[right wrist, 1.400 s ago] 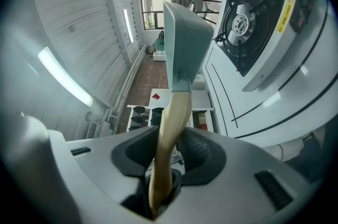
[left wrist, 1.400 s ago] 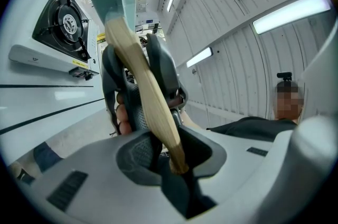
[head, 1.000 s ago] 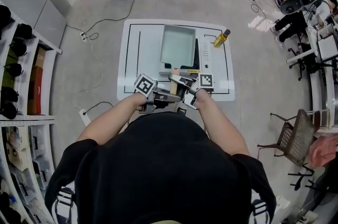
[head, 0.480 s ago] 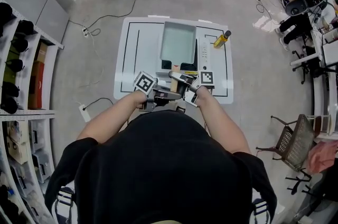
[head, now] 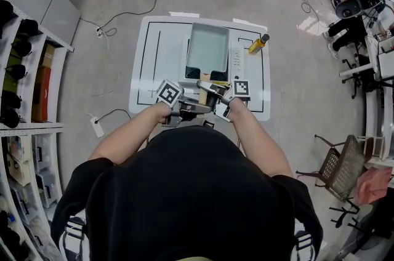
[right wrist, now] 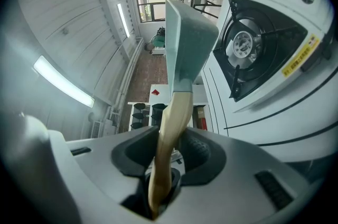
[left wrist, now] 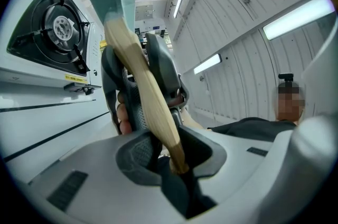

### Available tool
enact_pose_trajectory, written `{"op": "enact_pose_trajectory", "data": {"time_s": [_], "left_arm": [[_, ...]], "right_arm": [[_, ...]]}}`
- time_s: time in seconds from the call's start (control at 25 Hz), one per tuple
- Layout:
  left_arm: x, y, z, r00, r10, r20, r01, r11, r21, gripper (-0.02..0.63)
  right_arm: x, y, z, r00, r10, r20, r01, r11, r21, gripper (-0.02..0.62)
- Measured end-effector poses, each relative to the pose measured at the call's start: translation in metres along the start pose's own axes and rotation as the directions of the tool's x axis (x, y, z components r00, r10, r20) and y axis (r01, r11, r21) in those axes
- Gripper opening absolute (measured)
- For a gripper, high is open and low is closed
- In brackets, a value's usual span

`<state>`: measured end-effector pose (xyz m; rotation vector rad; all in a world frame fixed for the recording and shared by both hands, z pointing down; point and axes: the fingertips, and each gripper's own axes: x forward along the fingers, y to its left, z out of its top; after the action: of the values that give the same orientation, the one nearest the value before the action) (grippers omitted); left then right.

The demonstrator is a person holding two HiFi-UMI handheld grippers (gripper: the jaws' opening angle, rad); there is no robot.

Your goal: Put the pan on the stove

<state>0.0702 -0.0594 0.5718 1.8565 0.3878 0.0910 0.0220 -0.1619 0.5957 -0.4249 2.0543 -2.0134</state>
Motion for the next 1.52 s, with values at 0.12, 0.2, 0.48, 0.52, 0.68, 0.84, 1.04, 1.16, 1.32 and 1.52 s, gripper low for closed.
{"op": "enact_pose_trajectory", "data": {"time_s": [0.12, 0.2, 0.48, 0.52, 0.68, 0.84, 1.04, 1.16, 1.32, 1.52], "left_arm": [[0.003, 0.003, 0.001, 1.0, -0.004, 0.001, 0.004, 1.0, -0.003, 0.1], [0.004, 0.004, 0.0, 1.0, -0.009, 0.004, 0.009, 1.0, -0.021, 0.1], [0.002, 0.016, -0.001, 1.0, 0.012, -0.001, -0.013, 0.999, -0.036, 0.101], [0.002, 0.018, -0.001, 1.0, 0.012, -0.001, -0.012, 0.999, -0.039, 0.101], [0.005, 0.021, -0.001, 1.0, -0.02, 0.02, 0.022, 0.995, -0.101, 0.101], [0.006, 0.029, -0.002, 1.0, -0.017, 0.022, 0.02, 0.992, -0.125, 0.101], [0.007, 0.035, -0.001, 1.0, -0.02, 0.018, 0.022, 0.992, -0.126, 0.101], [0.008, 0.038, 0.001, 1.0, -0.021, 0.014, 0.023, 0.992, -0.123, 0.101], [0.009, 0.043, 0.001, 1.0, -0.017, 0.017, 0.019, 0.991, -0.132, 0.101], [0.008, 0.055, -0.004, 1.0, 0.005, 0.007, -0.004, 0.99, -0.14, 0.103]], "right_arm": [[-0.002, -0.003, 0.001, 1.0, 0.003, 0.002, -0.003, 1.0, 0.013, 0.123], [-0.002, -0.006, 0.002, 1.0, 0.002, 0.0, -0.002, 1.0, 0.02, 0.121], [-0.001, -0.017, 0.002, 1.0, -0.002, -0.009, 0.003, 0.999, 0.049, 0.121], [-0.002, -0.019, 0.002, 1.0, -0.004, -0.01, 0.005, 0.999, 0.054, 0.121], [-0.003, -0.031, 0.006, 1.0, -0.014, -0.014, 0.015, 0.998, 0.063, 0.123], [-0.004, -0.038, 0.008, 1.0, -0.021, -0.011, 0.022, 0.996, 0.082, 0.121], [-0.006, -0.047, 0.01, 1.0, -0.029, -0.01, 0.029, 0.995, 0.093, 0.121], [-0.007, -0.05, 0.012, 0.999, -0.031, -0.012, 0.032, 0.995, 0.099, 0.121], [-0.007, -0.054, 0.013, 0.999, -0.034, -0.019, 0.036, 0.993, 0.111, 0.121], [-0.009, -0.064, 0.011, 0.999, -0.043, -0.022, 0.045, 0.991, 0.128, 0.121]]}}
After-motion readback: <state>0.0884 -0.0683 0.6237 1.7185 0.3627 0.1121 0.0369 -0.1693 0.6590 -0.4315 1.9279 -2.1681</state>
